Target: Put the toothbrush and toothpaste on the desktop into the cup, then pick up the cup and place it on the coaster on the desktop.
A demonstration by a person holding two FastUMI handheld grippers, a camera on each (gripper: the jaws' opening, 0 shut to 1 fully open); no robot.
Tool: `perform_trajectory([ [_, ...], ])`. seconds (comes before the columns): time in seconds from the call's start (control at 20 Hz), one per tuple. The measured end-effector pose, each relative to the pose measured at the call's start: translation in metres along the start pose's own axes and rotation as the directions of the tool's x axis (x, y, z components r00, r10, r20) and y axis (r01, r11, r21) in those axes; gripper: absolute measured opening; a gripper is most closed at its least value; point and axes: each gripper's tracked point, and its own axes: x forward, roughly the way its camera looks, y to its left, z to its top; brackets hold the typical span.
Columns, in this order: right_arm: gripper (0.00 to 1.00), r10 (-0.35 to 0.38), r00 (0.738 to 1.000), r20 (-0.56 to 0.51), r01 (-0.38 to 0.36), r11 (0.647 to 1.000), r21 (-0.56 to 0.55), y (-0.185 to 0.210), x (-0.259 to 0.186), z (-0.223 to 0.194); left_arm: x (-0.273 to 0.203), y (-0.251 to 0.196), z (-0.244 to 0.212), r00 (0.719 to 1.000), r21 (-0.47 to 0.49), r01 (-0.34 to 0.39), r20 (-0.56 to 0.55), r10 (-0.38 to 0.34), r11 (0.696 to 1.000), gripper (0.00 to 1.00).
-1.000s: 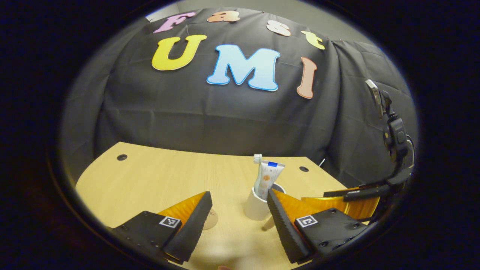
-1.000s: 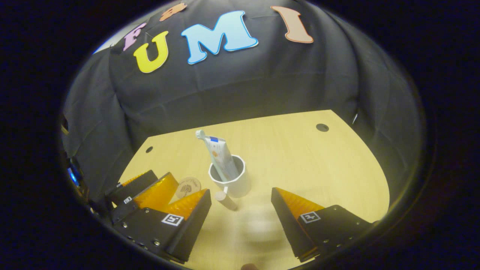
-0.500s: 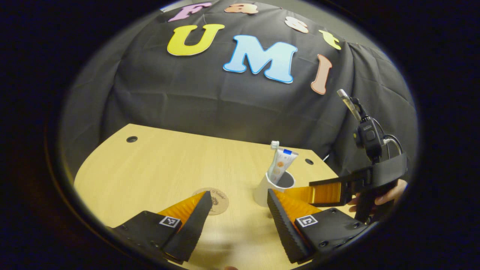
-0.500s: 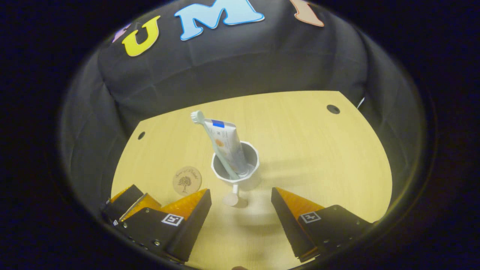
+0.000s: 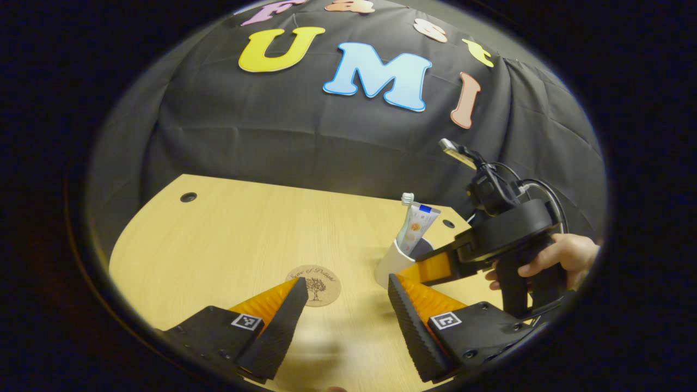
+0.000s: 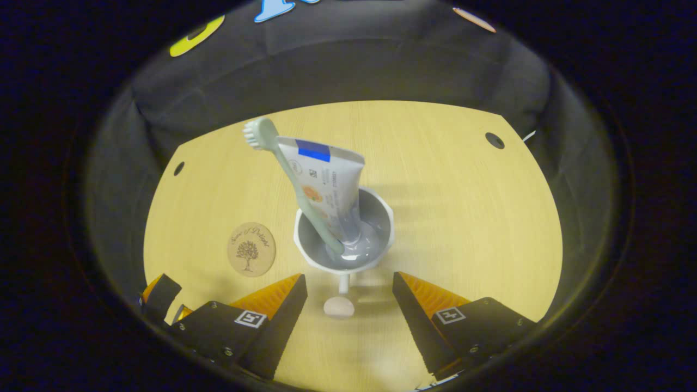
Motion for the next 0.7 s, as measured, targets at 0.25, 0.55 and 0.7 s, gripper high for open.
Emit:
perform_trajectory([
  [0.25, 0.95, -0.037, 0.996, -0.077, 0.036, 0.999, -0.017, -0.001, 0.020, 0.000, -0.001, 0.004, -0.005, 1.000, -0.014, 0.014, -0.015, -0.014, 1.000, 0.96],
  [0.55, 0.83, -0.028, 0.989, -0.142, 0.027, 1.000, -0.010, -0.003, 0.036, -0.003, -0.001, 0.008, -0.010, 0.999, -0.045, 0.012, -0.029, -0.013, 0.999, 0.96],
  [0.7, 0.76, -0.018, 0.988, -0.152, 0.018, 1.000, 0.000, -0.003, 0.040, -0.002, 0.000, 0.013, -0.012, 1.000, -0.057, -0.001, -0.032, -0.001, 0.998, 0.96],
])
